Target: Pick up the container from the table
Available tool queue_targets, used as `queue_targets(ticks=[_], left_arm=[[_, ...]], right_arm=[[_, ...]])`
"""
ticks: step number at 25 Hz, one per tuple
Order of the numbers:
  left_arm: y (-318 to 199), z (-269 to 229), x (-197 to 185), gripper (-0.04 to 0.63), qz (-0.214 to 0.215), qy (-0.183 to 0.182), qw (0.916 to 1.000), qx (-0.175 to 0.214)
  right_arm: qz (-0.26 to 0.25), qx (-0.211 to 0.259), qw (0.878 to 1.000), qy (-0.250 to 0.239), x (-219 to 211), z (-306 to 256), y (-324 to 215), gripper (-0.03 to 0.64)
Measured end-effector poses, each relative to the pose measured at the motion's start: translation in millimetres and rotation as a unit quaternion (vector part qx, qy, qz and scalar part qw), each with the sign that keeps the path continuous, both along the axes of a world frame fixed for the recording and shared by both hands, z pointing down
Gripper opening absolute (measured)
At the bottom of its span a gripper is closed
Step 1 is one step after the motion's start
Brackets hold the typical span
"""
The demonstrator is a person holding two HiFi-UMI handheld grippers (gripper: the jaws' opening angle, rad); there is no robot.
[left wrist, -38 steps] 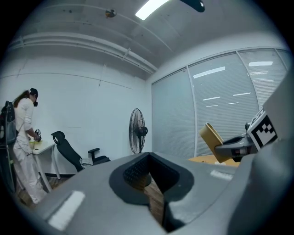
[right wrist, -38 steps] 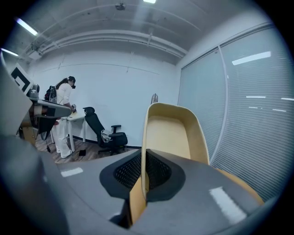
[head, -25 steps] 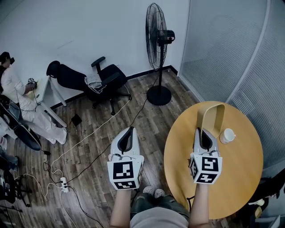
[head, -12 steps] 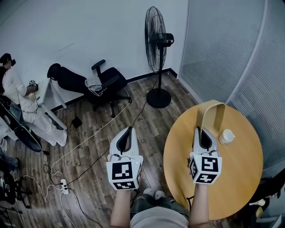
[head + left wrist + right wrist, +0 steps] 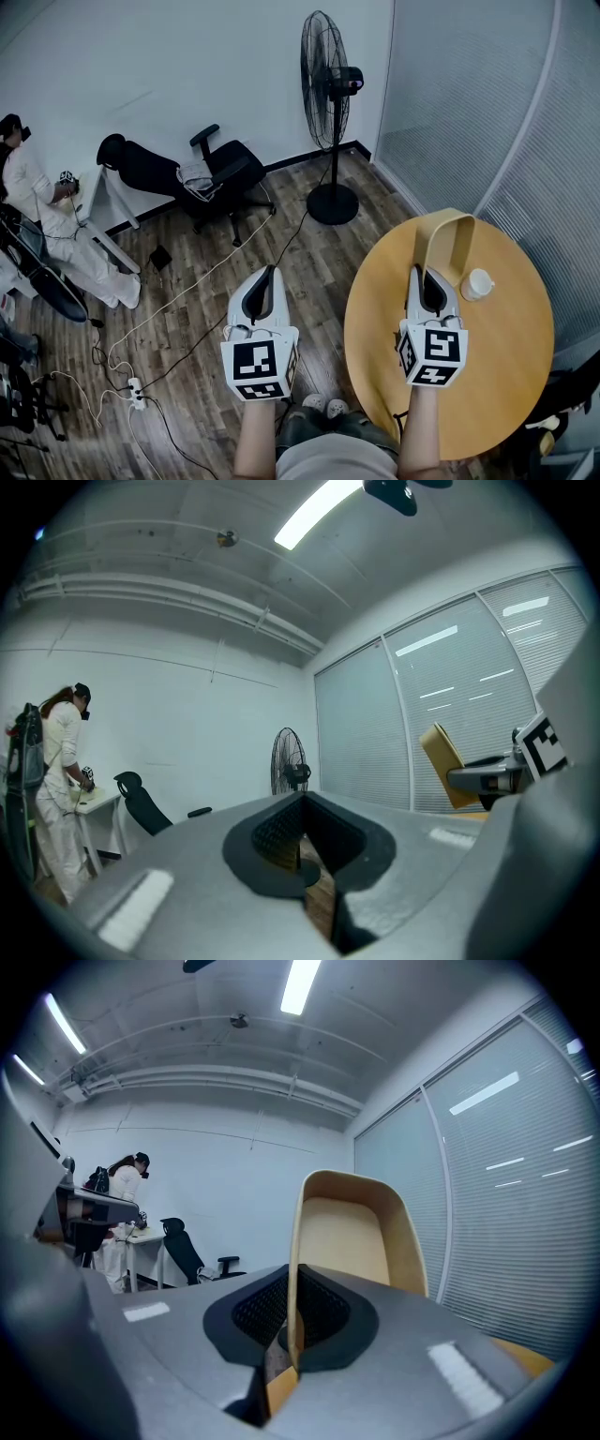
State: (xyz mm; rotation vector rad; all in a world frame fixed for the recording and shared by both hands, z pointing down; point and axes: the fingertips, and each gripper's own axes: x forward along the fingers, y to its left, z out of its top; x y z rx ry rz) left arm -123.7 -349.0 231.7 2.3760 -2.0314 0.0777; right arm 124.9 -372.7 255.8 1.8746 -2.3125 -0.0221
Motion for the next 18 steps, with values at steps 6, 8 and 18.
queue_targets(ticks=[6, 8, 18], left_arm=[[-0.3, 1.2, 0.7, 0.002, 0.001, -0.001, 1.0000, 0.000], [-0.5, 1.9, 1.5, 0.000, 0.001, 0.000, 1.0000, -0.001], [1.8, 0.6, 0.5, 0.002, 0.004, 0.003, 1.0000, 0.001]], right_arm=[[0.004, 0.000, 1.000, -0.001, 2.7, 1.4, 0.5, 0.034], [0.004, 0.000, 1.000, -0.001, 3.4, 1.9, 0.4, 0.034], [0.003, 0.001, 1.000, 0.001, -0.4, 1.7, 3.3, 0.034]])
